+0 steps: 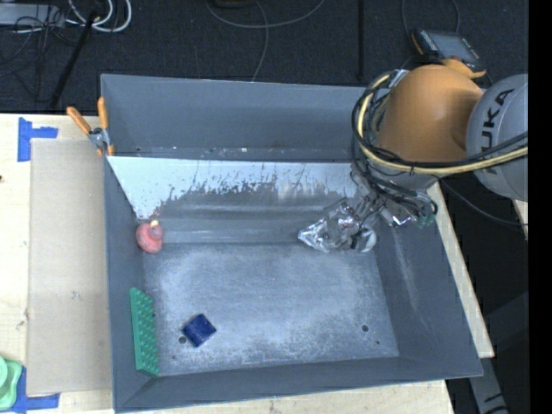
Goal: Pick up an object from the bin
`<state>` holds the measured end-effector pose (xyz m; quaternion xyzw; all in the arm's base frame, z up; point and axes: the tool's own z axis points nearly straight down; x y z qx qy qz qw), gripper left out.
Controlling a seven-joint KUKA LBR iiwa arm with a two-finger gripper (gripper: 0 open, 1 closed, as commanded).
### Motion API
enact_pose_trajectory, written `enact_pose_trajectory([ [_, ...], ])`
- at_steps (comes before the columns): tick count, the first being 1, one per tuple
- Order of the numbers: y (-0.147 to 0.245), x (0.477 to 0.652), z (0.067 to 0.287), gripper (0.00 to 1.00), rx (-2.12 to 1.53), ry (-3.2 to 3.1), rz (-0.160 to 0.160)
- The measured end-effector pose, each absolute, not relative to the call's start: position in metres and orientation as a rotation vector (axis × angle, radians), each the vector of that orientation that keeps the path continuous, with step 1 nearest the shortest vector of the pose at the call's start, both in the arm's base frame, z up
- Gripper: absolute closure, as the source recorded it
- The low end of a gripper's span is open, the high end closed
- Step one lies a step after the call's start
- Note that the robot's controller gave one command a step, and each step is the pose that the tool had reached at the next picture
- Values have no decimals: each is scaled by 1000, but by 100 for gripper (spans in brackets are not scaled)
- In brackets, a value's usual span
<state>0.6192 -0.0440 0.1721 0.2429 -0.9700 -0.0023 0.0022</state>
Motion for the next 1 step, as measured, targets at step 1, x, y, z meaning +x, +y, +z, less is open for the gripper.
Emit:
enact_pose_trajectory([
  [1, -42, 607, 219, 100, 779, -3048, 1],
])
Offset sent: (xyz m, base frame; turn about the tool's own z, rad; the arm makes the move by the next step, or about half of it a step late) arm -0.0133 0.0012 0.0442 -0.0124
